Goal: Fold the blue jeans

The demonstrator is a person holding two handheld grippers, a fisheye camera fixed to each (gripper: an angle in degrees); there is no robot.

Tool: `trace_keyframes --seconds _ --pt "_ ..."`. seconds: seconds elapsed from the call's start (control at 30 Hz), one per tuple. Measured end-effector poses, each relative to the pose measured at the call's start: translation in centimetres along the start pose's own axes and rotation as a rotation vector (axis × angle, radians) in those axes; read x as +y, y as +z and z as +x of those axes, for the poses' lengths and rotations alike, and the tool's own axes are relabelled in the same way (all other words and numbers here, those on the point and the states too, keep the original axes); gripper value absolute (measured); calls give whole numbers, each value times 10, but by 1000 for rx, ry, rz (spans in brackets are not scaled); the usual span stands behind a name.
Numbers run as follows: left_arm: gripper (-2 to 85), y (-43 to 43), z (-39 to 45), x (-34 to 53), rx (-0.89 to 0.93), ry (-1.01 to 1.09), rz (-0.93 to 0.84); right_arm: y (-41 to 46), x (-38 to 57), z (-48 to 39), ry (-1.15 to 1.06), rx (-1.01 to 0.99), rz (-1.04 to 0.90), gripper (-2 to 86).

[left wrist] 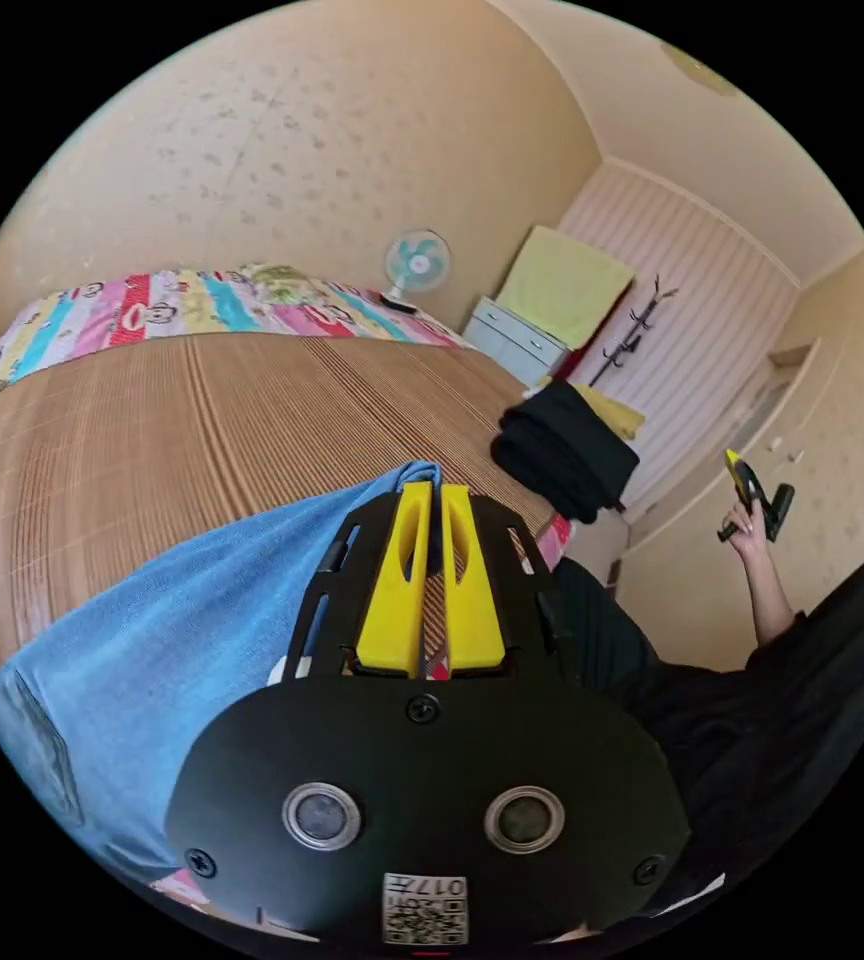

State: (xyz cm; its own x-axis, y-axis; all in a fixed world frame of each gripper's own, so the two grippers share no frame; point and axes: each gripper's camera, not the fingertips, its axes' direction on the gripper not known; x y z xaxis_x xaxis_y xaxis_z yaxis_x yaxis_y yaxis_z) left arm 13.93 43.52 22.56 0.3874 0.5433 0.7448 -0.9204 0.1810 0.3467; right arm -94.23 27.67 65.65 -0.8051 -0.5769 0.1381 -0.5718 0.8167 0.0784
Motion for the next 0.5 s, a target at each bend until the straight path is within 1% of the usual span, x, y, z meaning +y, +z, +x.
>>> trace_keyframes --seconds 0.03,0.1,0.17,0.23,0.27,0.33,0.37,0.4,0.43,0.47,0.5 --pt "9 36 24 14 50 64 -74 4 4 2 1 3 -13 4" --pt "14 73 53 37 113 88 -112 24 20 11 -6 -8 -68 4" --pt "22 87 69 59 125 25 -93 40 31 17 -13 -9 -116 4" --pt "44 65 76 86 104 -85 19 55 41 23 -20 -1 -162 4" --pt "50 54 77 92 96 -103 53 65 49 27 -28 -5 -187 4" --pt "74 -7 76 123 -20 -176 209 80 61 32 -42 -30 -222 4" --pt "75 -24 75 131 -69 -191 246 90 68 36 -52 -50 -244 5" --pt "77 -59 70 150 -197 -235 312 101 76 40 -60 -68 -266 5" --pt "80 -91 60 169 -341 -316 362 107 79 42 -63 -76 -277 6" --pt "81 -108 52 180 -409 -378 385 119 86 45 -65 -94 -297 6" --pt "93 -138 31 203 -512 -527 424 131 93 48 -64 -118 -311 6"
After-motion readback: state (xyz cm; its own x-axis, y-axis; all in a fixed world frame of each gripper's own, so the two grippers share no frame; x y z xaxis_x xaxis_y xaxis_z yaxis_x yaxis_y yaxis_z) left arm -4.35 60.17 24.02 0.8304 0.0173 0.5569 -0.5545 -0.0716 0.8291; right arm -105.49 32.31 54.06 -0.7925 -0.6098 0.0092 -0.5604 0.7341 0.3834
